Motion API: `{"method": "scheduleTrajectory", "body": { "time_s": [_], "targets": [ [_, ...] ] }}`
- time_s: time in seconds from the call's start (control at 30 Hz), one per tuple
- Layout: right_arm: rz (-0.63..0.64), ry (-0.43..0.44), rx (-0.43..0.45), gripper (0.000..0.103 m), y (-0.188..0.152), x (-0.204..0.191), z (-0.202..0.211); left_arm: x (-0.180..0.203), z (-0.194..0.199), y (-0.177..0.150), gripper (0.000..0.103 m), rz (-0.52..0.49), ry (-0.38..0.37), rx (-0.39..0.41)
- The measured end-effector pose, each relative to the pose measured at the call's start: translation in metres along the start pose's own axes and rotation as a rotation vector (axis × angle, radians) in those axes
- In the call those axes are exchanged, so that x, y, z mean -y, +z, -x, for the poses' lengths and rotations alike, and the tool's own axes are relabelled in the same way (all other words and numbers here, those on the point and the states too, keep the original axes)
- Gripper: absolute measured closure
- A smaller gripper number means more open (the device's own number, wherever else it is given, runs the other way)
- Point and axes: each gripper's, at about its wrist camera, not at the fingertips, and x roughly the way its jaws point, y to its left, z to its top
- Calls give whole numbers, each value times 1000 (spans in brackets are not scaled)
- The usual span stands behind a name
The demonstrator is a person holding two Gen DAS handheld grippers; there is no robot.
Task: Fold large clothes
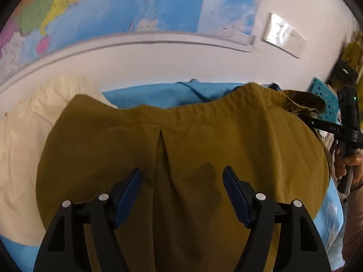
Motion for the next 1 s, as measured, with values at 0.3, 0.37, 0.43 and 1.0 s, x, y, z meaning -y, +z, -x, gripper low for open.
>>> {"method": "scheduleTrajectory", "body": {
  "time_s": [0.3, 0.37, 0.43, 1.0],
  "targets": [
    [-206, 124, -51, 82, 2, 38, -15, -4, -38, 3, 33, -28, 123, 6],
    [-188, 155, 25, 39, -3, 36, 19, 0, -26, 0, 33, -49, 162, 43],
    [-132, 137, 118, 24, -14, 32, 59, -6, 8, -12, 32, -41, 127, 121],
    [-179, 139, 60, 28, -156, 60, 70, -85, 45, -149, 10, 234, -78, 131]
  ]
}}
